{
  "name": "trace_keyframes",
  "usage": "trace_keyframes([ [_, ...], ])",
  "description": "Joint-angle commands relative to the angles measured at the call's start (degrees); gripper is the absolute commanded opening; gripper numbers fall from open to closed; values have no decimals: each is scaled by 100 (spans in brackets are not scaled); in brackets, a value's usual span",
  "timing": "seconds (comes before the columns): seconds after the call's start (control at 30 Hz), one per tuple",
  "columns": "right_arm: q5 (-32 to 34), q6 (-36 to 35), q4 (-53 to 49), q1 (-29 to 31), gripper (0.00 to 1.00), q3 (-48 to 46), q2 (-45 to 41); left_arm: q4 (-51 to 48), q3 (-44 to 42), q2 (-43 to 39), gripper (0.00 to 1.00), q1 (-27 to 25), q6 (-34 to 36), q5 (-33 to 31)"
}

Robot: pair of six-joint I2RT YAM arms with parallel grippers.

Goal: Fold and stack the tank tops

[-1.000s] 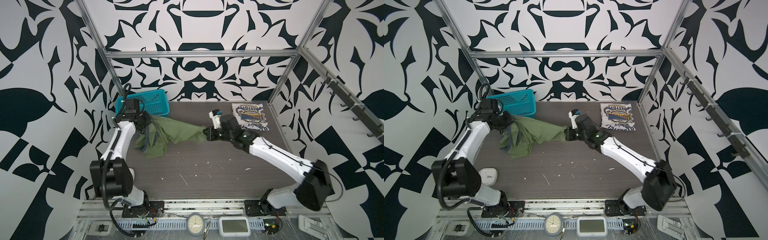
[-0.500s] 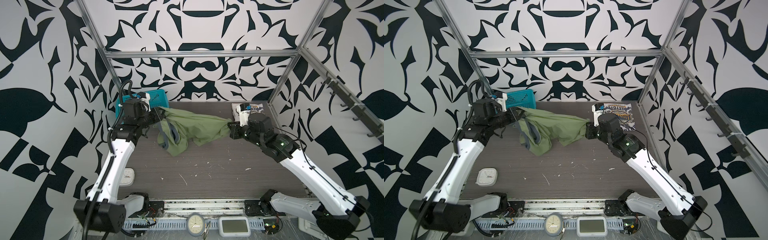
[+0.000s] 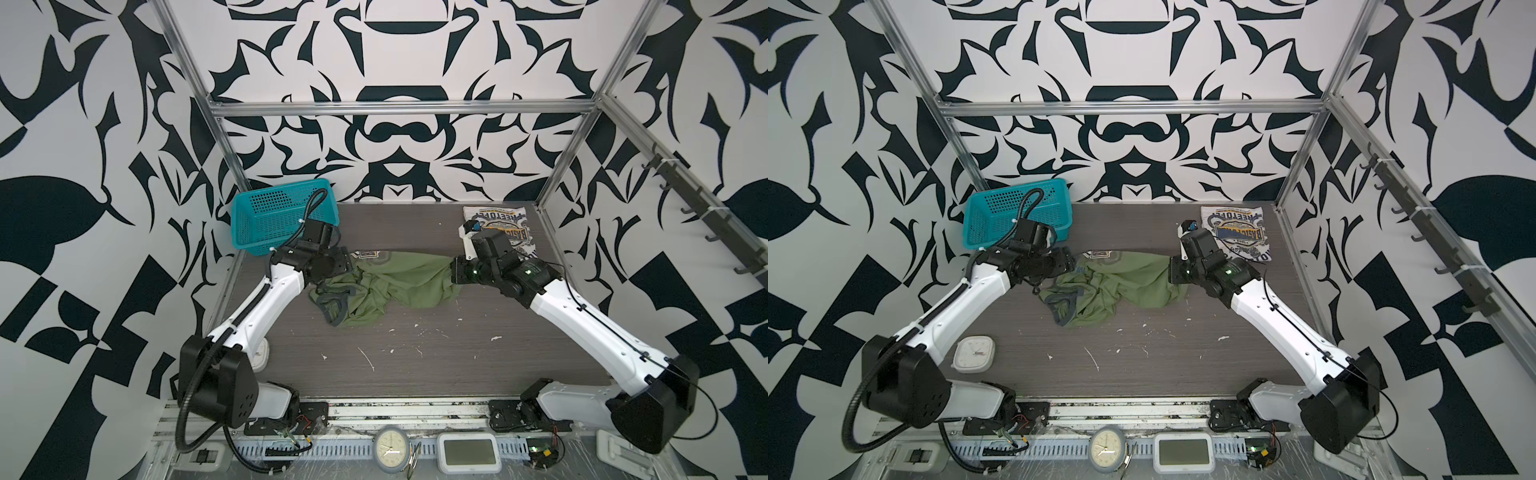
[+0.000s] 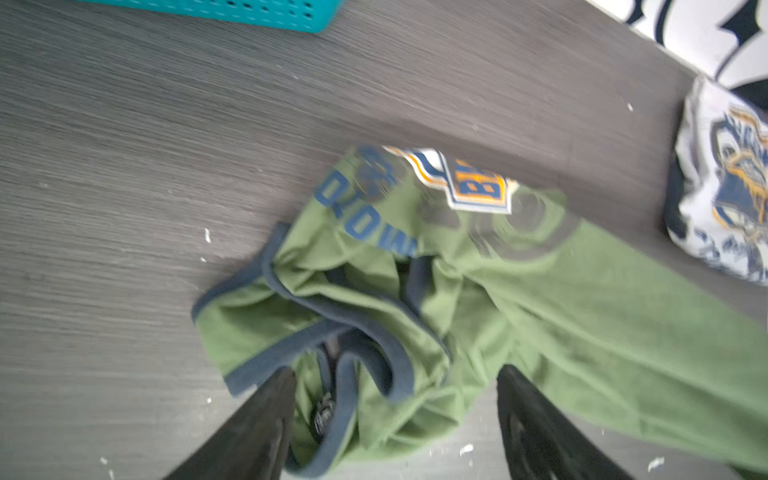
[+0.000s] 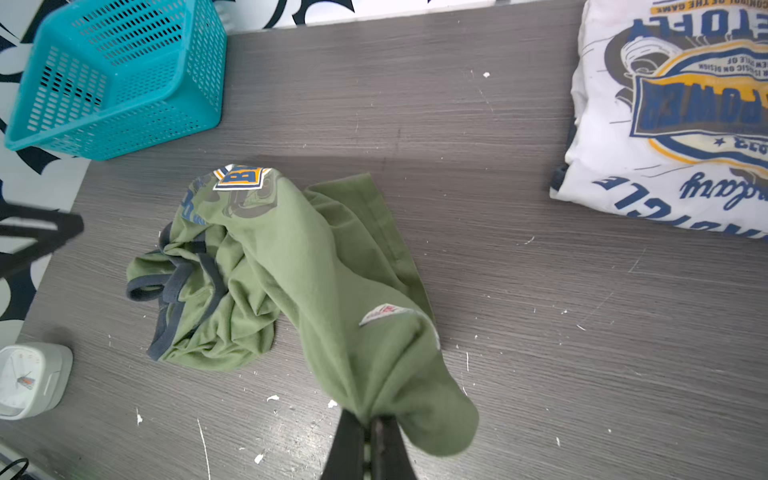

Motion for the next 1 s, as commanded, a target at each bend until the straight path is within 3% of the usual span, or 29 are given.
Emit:
trace_keyframes([
  [0.0,-5,-33,105,-32,0,80,-143,-222,-269,352,74,-241,-220,-144],
  [0.1,21,-47,87,-42,0,97,-157,-253,-202,826,68,-334,-212,-110],
  [0.27,158,-90,-1,-70,0,119,-231,-262,-4,1319,68,-506,-135,-130],
  [0.37,157,-65,2,-83,0,81,-266,-344,141,1611,62,-599,-96,-173],
  [0.47,178,-72,6,-95,0,45,-284,-348,195,1810,48,-606,-106,-203],
  [0.57,356,-128,-140,-149,0,90,-297,-346,236,1769,22,-609,-115,-217],
  [0.63,591,-236,-415,-271,0,215,-344,-363,256,1437,0,-601,-115,-412],
  [0.87,317,-623,-1010,-1304,0,561,-978,589,-437,-1851,0,-340,9,-2011],
  [0.97,328,-684,-978,-1408,0,576,-1035,601,-562,-2302,0,348,-369,-2117],
])
